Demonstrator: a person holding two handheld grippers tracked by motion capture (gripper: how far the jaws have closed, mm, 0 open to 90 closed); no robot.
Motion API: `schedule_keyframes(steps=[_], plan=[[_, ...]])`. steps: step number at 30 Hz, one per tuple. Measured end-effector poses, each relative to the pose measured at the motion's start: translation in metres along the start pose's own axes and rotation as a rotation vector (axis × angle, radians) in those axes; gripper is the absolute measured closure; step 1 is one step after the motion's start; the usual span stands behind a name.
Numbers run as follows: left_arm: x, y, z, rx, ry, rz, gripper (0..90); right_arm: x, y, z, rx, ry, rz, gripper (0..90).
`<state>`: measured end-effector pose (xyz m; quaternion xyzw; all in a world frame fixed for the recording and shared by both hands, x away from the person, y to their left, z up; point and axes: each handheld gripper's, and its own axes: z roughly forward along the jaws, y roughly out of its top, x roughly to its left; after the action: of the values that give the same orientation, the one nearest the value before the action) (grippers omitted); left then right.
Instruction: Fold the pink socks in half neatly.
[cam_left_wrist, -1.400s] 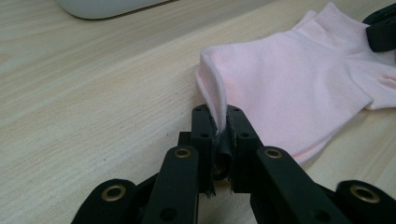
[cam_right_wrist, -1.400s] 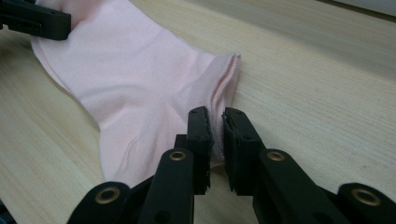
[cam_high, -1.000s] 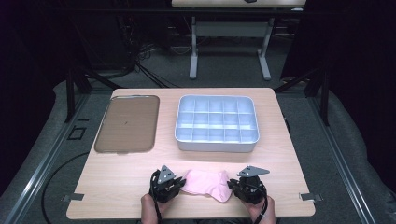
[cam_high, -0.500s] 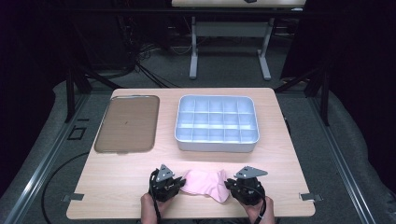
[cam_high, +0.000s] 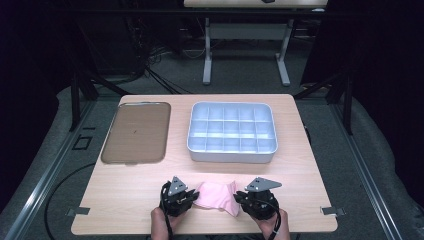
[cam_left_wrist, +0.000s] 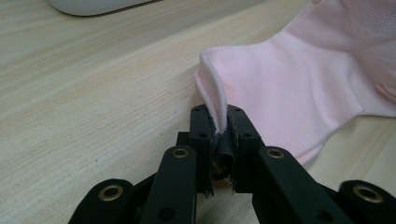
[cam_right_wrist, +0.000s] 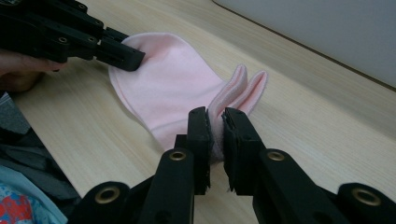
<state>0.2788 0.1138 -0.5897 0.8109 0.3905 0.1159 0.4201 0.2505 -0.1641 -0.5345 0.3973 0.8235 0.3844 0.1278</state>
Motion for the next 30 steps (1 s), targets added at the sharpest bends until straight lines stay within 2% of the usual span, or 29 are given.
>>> schedule_keyframes(steps=[6, 15, 26, 30], plan=[[-0.002, 0.000, 0.000, -0.003, 0.013, 0.007, 82.2, 0.005, 0.007, 0.003, -0.009, 0.038, -0.017, 81.2], [-0.002, 0.000, 0.000, -0.002, 0.009, 0.009, 82.4, 0.015, 0.018, 0.009, -0.028, 0.100, -0.057, 81.2], [-0.003, 0.000, 0.000, 0.000, 0.026, 0.025, 82.5, 0.026, 0.029, 0.025, -0.038, 0.147, -0.091, 81.2], [-0.002, 0.000, 0.000, 0.000, 0.011, 0.012, 82.5, 0.029, 0.034, 0.032, -0.045, 0.162, -0.099, 81.1]])
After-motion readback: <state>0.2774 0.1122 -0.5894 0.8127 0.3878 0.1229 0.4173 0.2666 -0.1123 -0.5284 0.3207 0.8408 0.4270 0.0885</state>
